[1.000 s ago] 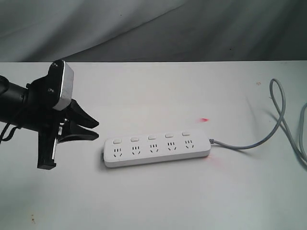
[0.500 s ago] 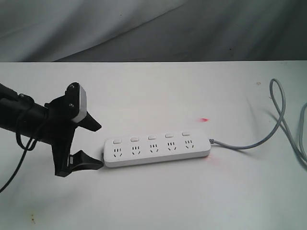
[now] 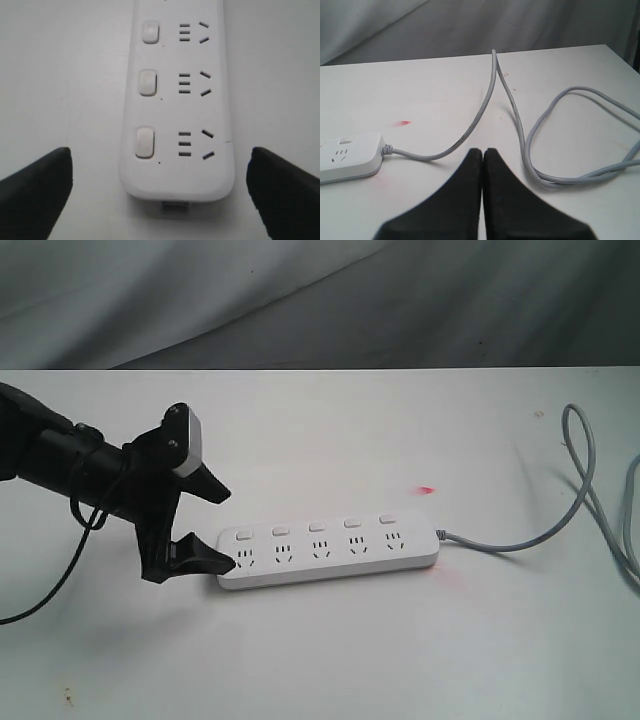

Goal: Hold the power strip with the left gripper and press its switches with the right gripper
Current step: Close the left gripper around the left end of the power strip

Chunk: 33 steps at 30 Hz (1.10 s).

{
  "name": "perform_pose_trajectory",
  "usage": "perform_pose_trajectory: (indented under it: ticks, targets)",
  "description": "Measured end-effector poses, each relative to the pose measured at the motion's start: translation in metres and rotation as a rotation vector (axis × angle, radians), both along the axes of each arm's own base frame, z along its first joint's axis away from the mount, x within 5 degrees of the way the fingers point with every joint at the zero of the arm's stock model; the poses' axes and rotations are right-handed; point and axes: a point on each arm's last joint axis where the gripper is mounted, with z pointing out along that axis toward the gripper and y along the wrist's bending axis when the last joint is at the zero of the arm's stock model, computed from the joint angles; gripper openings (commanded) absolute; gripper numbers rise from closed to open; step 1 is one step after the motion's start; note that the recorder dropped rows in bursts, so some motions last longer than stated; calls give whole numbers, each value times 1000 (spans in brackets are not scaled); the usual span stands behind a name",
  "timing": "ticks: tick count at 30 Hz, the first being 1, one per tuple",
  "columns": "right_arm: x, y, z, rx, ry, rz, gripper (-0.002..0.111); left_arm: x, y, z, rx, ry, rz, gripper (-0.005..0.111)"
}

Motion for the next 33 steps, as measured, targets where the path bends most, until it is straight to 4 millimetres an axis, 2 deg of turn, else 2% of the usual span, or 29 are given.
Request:
perform_pose_trajectory:
  ticks: [7,18,26,33]
  targets:
    - [0,0,0,0,0,0,0,3,-2,-8,-17,31,-18,88]
    - [0,0,0,0,0,0,0,0,-24,-18,2,41,-59,88]
    - [0,0,0,0,0,0,0,3,-21,-20,31,20,-34,88]
    - [0,0,0,0,0,0,0,3,-21,-37,35,68,-35,88]
